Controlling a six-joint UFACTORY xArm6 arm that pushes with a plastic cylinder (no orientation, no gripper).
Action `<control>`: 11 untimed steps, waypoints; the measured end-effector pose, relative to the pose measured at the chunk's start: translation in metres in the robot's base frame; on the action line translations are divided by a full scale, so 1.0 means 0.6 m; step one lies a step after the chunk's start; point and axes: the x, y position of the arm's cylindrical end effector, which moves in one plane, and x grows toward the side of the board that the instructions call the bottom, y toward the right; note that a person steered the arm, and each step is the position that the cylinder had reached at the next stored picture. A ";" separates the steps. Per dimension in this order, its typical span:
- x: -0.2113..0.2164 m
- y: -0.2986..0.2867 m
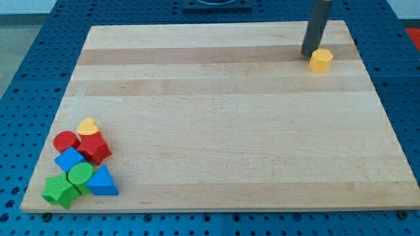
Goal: Push the yellow hexagon down a bit
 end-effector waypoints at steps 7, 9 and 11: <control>-0.026 0.086; 0.010 0.030; 0.027 -0.011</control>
